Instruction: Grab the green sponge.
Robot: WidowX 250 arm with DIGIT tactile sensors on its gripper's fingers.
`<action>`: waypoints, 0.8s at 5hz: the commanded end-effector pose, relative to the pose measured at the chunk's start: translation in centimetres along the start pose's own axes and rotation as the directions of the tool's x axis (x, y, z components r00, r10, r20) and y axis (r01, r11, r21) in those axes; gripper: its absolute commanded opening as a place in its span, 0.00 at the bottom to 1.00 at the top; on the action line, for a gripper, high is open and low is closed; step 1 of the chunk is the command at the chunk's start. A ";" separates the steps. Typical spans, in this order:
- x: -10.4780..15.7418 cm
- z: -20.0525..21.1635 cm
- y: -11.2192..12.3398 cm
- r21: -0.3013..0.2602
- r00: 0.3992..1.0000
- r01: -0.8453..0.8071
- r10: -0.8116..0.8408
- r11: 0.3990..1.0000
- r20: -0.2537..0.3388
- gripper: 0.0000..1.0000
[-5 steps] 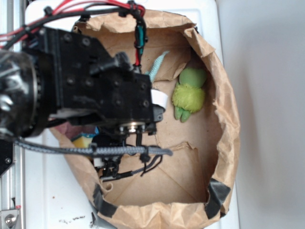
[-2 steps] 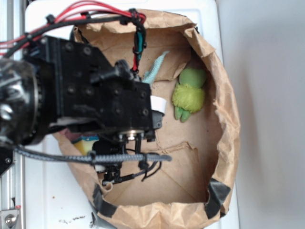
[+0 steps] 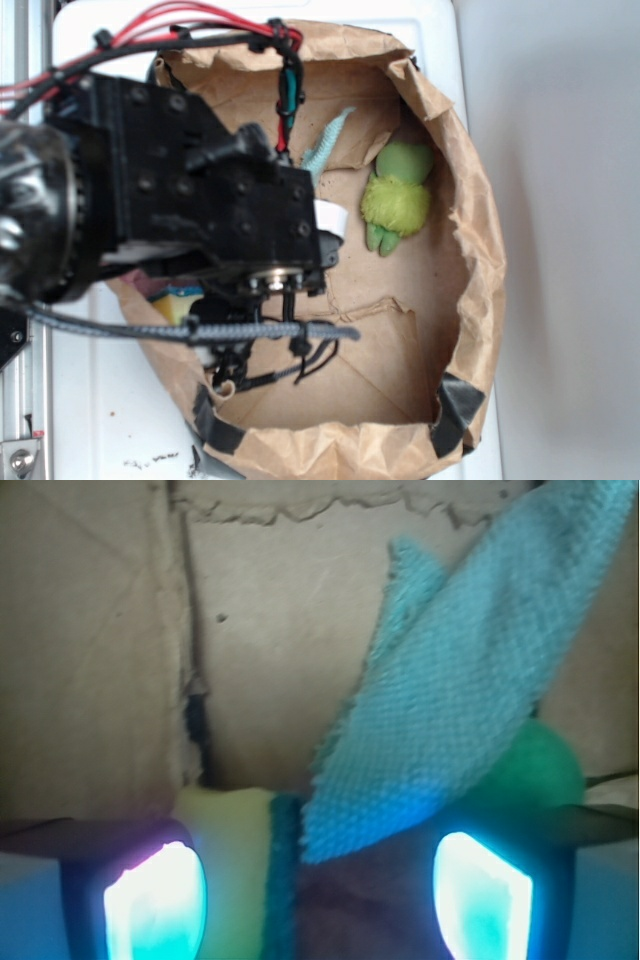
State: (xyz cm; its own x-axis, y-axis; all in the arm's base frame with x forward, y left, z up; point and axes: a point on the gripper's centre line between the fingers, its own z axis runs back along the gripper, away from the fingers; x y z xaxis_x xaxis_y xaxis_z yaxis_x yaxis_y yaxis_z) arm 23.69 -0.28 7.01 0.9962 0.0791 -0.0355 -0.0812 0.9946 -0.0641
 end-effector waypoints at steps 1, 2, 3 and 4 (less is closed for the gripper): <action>-1.0 2.0 -0.3 -0.028 0.997 0.048 -0.046 0.998 0.067 1.00; -0.7 0.9 -0.7 -0.029 0.996 0.042 -0.040 0.999 0.075 1.00; -0.3 -0.4 -1.2 -0.043 0.997 0.047 -0.045 0.998 0.056 1.00; 0.1 -1.8 -1.8 -0.033 0.998 0.052 -0.051 0.998 0.039 1.00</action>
State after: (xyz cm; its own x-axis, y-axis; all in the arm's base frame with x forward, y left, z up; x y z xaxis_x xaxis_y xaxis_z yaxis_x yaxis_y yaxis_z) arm 23.42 -2.14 4.49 0.9977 0.0614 -0.0278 -0.0637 0.9937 -0.0917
